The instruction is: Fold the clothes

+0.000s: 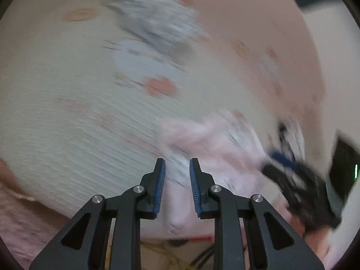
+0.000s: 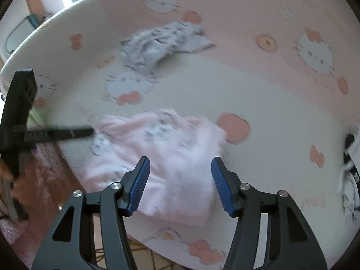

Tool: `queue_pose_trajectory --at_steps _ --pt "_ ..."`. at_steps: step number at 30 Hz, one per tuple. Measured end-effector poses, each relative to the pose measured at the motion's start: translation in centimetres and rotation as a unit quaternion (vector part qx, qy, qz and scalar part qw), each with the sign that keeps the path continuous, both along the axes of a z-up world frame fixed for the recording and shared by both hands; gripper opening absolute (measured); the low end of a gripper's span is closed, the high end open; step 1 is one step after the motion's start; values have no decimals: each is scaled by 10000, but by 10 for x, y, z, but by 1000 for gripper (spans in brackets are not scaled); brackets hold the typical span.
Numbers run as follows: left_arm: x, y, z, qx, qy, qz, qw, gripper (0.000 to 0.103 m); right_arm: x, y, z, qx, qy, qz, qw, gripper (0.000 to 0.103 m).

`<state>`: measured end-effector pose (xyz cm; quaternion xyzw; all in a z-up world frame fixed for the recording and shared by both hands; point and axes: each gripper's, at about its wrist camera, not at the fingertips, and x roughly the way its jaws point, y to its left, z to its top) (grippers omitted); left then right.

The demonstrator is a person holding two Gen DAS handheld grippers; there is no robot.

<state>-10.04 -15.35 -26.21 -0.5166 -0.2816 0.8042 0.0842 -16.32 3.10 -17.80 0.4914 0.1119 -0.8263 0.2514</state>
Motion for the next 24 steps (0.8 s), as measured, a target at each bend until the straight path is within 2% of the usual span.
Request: queue_pose_trajectory --at_steps 1,3,5,7,8,10,13,14,16,17,18,19,22,23,24 --pt "0 10 0 -192 -44 -196 9996 23 -1 -9 -7 164 13 83 9998 62" --pt "0 22 -5 -845 -258 -389 9953 23 -1 -23 -18 531 118 227 9983 69" --pt "1 5 -4 -1061 -342 -53 9938 26 2 -29 -24 982 395 326 9938 65" --pt "3 -11 -3 -1275 -426 283 9905 26 -3 -16 -12 771 487 65 9958 61" --pt "4 -17 -2 -1327 -434 385 9895 22 -4 -5 -1 607 556 -144 9965 61" --pt "10 -9 5 -1030 -203 93 9944 22 -4 16 16 381 726 -557 9951 63" --pt "20 6 16 -625 134 -363 9973 23 0 34 15 216 549 -606 9964 63" --pt "22 18 17 -714 176 -601 9955 24 1 36 12 173 434 -549 9974 63" --pt "14 39 8 -1125 -23 -912 9895 24 -3 23 -9 315 160 -308 9989 62" --pt "13 38 1 -1360 -175 -916 9863 27 -5 18 -16 482 120 -235 9985 62" --pt "13 35 -4 -1543 -306 -896 9835 32 -5 19 -19 623 137 -225 9977 67" --pt "14 28 -3 -1560 -360 -767 9841 43 -7 25 -17 609 118 -314 9976 72" --pt "19 3 3 -1891 -456 -183 9807 38 -14 42 -9 267 -20 -685 9973 72" --pt "21 -4 6 -1881 -458 -31 9811 38 -14 47 -5 73 -31 -778 9969 72" --pt "22 -7 9 -1430 -347 -36 9891 38 -14 52 -1 -121 -41 -870 9961 72"
